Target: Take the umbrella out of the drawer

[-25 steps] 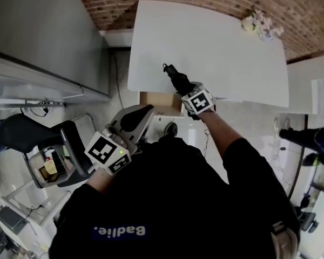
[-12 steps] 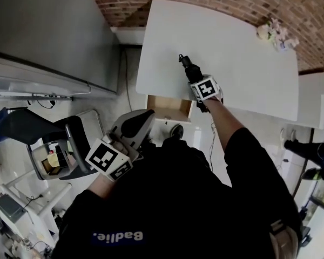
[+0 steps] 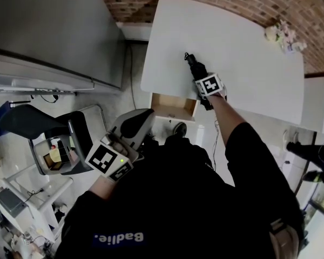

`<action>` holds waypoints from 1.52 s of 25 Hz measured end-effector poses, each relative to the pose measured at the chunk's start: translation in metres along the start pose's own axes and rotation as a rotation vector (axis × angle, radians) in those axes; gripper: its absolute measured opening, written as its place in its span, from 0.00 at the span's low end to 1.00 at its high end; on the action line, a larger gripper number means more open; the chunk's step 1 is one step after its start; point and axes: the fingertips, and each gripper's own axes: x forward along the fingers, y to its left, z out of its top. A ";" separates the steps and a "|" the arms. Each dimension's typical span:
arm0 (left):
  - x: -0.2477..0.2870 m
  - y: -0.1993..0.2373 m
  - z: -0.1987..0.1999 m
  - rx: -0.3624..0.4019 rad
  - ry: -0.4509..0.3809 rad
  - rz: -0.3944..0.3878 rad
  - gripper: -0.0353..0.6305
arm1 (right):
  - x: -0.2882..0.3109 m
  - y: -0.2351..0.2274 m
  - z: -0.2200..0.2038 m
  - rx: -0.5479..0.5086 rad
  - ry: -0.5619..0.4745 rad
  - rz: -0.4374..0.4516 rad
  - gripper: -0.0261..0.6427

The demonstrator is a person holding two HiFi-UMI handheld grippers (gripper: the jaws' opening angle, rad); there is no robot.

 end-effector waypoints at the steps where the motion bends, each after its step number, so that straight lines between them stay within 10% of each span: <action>1: -0.001 -0.001 0.000 -0.001 -0.002 -0.002 0.05 | 0.000 0.000 0.000 0.000 -0.003 0.003 0.47; 20: -0.027 -0.027 0.009 0.015 -0.035 -0.242 0.05 | -0.166 0.059 0.005 0.203 -0.366 -0.030 0.47; 29: -0.034 -0.042 -0.007 0.001 -0.004 -0.348 0.05 | -0.230 0.149 -0.020 0.226 -0.511 0.029 0.16; 38: -0.032 -0.052 -0.013 -0.004 0.003 -0.299 0.05 | -0.292 0.194 0.003 0.119 -0.672 0.131 0.09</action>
